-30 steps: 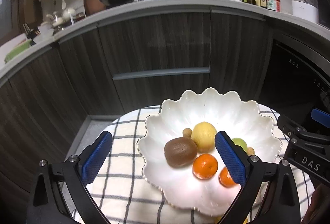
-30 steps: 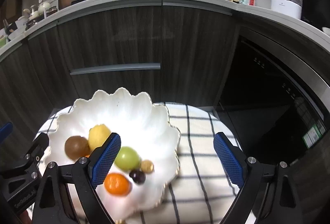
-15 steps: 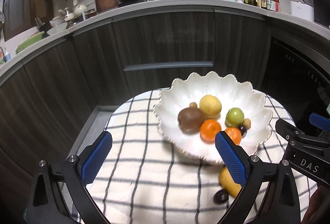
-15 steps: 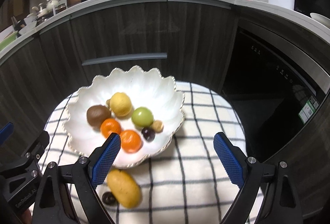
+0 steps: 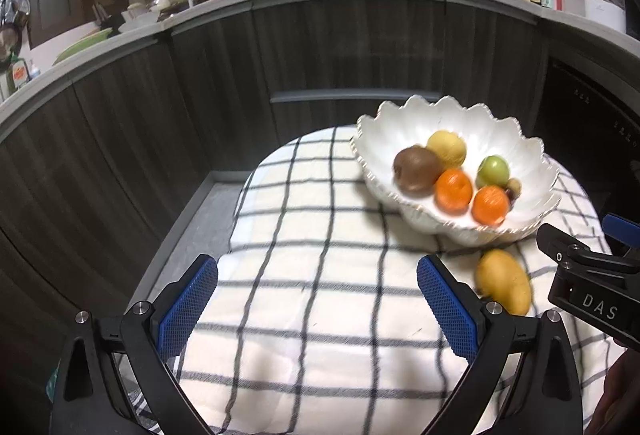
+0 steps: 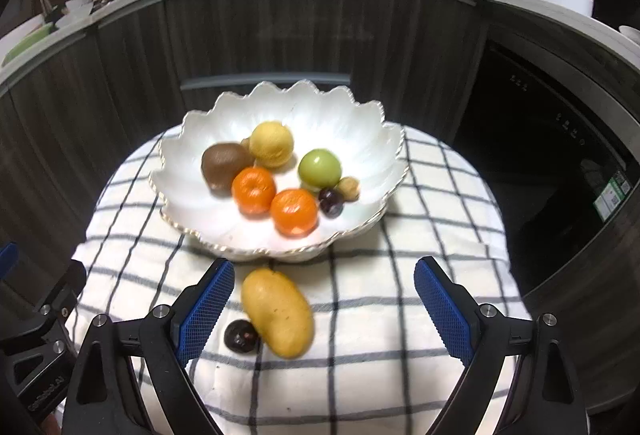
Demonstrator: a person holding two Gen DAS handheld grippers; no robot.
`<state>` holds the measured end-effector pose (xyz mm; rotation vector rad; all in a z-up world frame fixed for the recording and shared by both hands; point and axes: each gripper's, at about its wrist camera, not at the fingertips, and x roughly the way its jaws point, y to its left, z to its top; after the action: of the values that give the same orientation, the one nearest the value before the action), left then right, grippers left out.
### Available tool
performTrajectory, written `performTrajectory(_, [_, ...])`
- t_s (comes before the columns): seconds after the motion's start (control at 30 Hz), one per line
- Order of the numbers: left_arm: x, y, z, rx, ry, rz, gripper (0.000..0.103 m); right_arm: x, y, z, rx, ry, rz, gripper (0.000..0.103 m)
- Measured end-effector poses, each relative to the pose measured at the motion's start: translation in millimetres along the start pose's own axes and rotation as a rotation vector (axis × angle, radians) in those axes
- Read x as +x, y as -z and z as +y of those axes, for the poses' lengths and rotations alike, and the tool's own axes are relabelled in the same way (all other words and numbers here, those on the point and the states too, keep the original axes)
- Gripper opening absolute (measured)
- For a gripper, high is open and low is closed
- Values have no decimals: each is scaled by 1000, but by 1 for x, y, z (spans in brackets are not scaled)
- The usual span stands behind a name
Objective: Organize fruits
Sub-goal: 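Withdraw both open tools toward the mango and last cherry, then grasp the yellow mango with the right tool while the left tool grasps the cherry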
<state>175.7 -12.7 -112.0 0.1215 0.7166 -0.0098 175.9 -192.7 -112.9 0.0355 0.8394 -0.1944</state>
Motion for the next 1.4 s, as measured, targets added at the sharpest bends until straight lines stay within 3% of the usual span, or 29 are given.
performTrajectory(0.6, [44,24,13,-4,-25,79,102,66,21,22,-16,-30,81,90])
performTrajectory(0.67, [46,26,13,-1,-26,83,102,72,23,22,-12,-28,96,87])
performTrajectory(0.73, [47,26,12,3,-25,85,102,78,26,22,-11,-32,118,76])
performTrajectory(0.87, [49,26,11,9,-25,89,102,84,31,22,-5,-48,142,71])
performTrajectory(0.93, [49,26,12,9,-25,88,102,83,32,23,-8,-65,131,57])
performTrajectory(1.4, [36,21,-2,42,0,61,101,54,33,0,28,-60,79,57])
